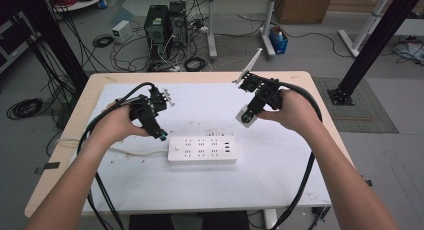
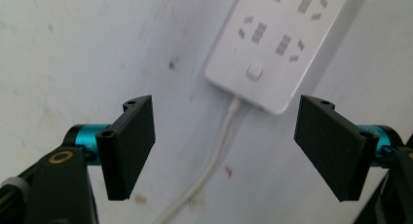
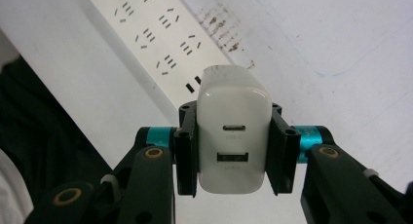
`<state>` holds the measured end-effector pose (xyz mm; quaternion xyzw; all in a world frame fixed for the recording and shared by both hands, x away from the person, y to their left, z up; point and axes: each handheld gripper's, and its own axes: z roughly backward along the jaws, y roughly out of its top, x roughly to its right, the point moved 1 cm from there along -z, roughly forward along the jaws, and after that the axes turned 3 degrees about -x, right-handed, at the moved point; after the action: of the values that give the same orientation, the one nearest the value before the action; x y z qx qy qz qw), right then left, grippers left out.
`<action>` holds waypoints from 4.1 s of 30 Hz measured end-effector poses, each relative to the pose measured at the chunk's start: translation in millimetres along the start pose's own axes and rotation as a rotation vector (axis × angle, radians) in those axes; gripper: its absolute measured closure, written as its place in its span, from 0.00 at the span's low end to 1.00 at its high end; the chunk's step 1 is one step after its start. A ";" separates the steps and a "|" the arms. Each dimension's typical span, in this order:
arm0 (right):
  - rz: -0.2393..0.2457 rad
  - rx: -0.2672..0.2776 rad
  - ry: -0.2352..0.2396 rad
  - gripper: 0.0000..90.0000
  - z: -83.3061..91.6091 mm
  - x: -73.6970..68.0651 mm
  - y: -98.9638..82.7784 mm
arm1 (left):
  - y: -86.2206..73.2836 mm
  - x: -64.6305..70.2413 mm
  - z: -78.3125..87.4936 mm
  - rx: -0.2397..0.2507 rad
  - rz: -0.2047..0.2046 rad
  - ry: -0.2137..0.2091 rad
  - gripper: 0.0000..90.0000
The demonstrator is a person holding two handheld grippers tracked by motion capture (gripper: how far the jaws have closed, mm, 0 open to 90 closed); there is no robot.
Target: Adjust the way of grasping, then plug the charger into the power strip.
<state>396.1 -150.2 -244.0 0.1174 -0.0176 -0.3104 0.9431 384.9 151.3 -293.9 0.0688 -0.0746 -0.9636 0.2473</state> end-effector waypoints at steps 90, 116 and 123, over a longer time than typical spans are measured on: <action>0.443 -0.142 0.052 0.30 -131.0 -27.8 57.4 | -42.0 -12.2 -28.5 0.021 0.041 -0.029 0.25; -0.402 -0.052 -0.095 0.22 -34.4 74.5 -74.5 | -30.8 -21.8 0.6 0.038 0.096 0.044 0.21; -0.397 -0.053 -0.102 0.22 -34.0 76.0 -75.0 | -30.2 -21.5 0.7 0.039 0.094 0.044 0.21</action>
<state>417.4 -246.3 -297.5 0.0778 -0.0337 -0.4962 0.8641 389.4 188.1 -296.6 0.0914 -0.0912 -0.9475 0.2925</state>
